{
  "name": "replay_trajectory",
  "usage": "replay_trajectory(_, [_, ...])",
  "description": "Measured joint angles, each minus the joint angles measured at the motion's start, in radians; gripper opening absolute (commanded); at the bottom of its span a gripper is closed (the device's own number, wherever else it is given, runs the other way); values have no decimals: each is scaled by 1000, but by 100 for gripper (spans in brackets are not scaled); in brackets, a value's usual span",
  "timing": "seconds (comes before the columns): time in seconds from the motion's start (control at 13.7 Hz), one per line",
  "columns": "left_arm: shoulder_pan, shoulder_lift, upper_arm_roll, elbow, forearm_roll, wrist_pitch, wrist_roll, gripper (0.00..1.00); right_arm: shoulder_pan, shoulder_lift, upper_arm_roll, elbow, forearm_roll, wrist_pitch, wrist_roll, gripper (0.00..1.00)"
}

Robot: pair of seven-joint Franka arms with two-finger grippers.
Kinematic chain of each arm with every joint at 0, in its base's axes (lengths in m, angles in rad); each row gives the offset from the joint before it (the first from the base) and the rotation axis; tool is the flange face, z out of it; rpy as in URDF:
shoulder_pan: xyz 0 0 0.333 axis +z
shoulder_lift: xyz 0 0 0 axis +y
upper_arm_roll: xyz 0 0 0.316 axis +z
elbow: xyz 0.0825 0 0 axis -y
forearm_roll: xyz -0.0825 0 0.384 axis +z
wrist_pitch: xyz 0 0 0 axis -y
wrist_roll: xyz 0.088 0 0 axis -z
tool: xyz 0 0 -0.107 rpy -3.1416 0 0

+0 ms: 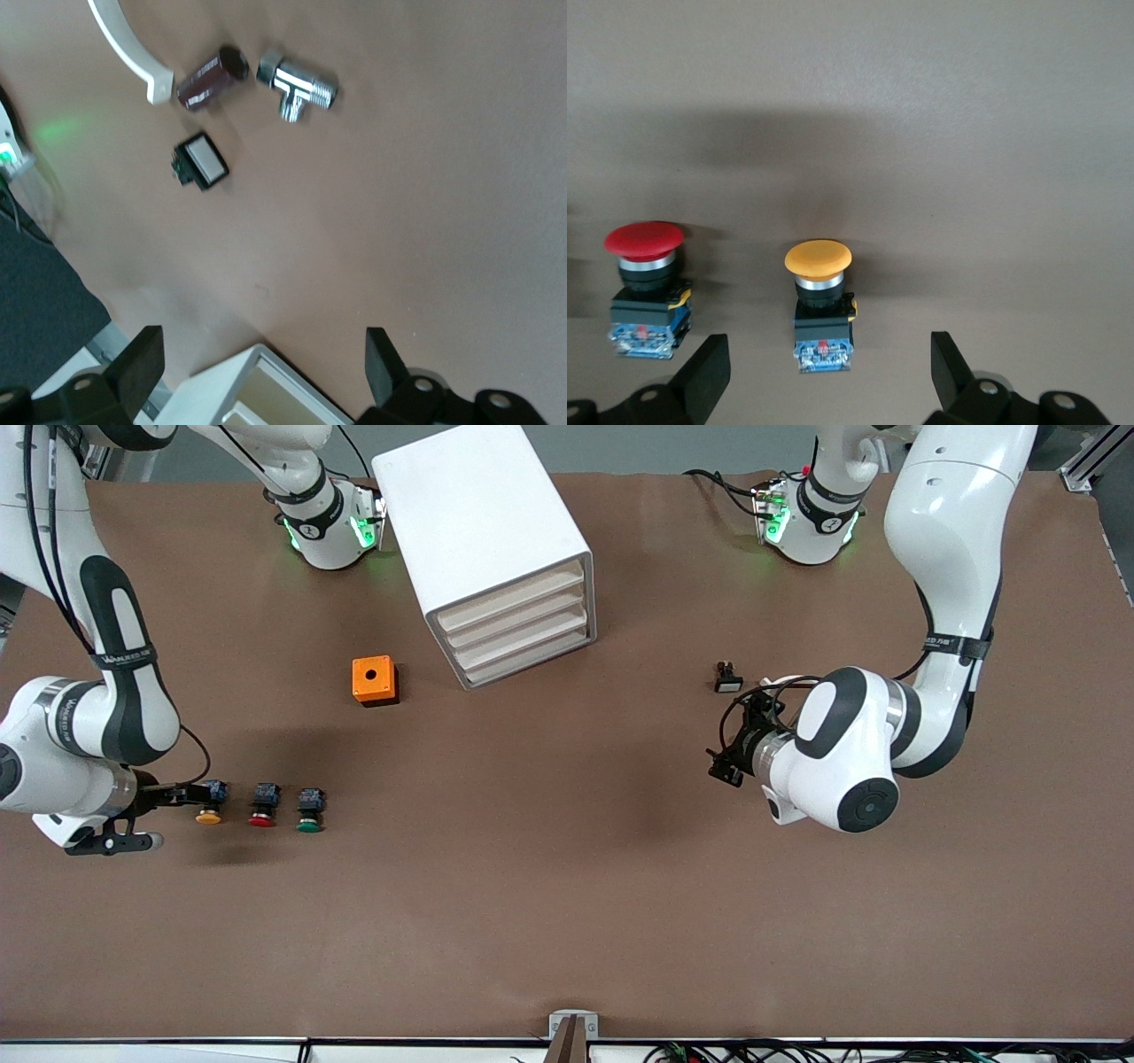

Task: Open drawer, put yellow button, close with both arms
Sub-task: 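Grasp the yellow button with the right gripper while the left gripper reaches the drawer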

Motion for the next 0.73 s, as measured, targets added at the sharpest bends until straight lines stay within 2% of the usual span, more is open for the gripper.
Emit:
replay_trajectory(0.15, [-59,0,-3,4,-33,-2,-80,100,0,2,1,-44,0,72,0,100])
replay_trajectory(0.37, [-166,8,-4,5,-67,37,-388,100,0,5,1,-103,0,158,0,100])
replay_trajectory(0.51, [-194,16,-3,7,-146,53,-507,100,-3,13,0,-128,0,193,0,100])
replay_trajectory(0.73, [-197,21,1,8,-271,55,-551,100,-12,17,0,-135,0,200,0,69])
